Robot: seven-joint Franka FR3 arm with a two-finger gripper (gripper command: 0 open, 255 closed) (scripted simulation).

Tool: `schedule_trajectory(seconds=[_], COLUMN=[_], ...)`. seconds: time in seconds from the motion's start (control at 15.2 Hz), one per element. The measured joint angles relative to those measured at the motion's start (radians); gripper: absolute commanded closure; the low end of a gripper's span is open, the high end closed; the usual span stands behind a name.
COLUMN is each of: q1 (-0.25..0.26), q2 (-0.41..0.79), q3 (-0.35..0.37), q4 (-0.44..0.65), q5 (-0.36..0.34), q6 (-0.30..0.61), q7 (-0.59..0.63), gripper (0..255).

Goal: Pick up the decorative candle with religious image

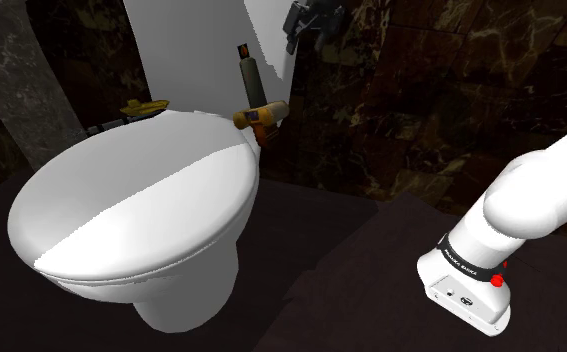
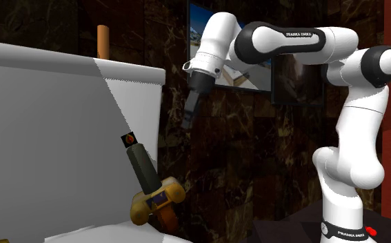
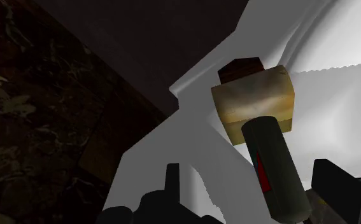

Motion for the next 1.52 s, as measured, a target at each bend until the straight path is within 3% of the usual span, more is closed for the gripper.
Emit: schedule_trajectory(seconds=[0.4,0.73,1.25,1.32,1.52], q1=[-0.002,0.03,0.036,0.036,0.036], q2=[0.227,0.416,0.452,0.452,0.452], q3=[0.085,0.121,0.119,0.119,0.119], q4=[0.201,0.397,0.352,0.348,0.346], q5=[-0.129,-0.261,-0.297,-0.298,-0.299], q6=[0.044,0.032,0.11,0.114,0.117], q7=[0.146,0.257,0.296,0.298,0.299], gripper=[0,0,0,255,255])
